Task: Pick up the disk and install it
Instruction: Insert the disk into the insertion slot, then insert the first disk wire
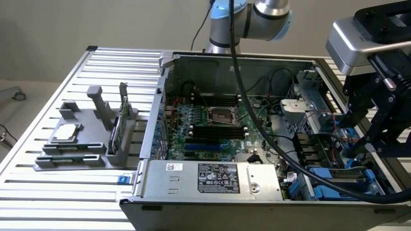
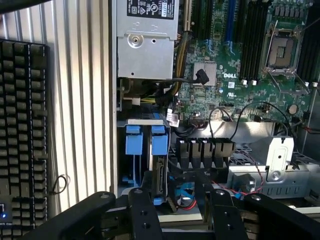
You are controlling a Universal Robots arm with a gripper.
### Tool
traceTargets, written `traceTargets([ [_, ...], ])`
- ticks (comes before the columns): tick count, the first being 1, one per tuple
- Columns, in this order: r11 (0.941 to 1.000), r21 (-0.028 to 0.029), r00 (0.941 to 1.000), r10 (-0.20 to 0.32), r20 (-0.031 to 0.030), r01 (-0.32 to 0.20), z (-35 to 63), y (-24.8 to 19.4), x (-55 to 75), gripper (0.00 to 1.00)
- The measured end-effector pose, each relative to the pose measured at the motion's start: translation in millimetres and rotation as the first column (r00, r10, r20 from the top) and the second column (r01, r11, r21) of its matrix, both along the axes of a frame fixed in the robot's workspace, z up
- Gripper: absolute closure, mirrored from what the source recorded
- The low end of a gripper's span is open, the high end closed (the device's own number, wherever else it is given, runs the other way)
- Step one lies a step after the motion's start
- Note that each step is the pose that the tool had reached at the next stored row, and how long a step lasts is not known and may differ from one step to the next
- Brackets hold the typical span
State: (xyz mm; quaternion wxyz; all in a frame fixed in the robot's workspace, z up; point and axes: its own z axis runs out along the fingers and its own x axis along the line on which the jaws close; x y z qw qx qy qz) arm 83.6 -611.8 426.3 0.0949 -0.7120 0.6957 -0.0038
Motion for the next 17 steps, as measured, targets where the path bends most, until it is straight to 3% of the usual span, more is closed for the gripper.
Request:
traceTargets([
  [5,1.0000,0.0048,1.0000,0.000,-0.0013,0.000,0.0,-0.1,0.0,0.54],
  [17,1.0000,0.0053,1.0000,0.000,-0.0013,0.000,0.0,-0.2,-0.1,0.54],
])
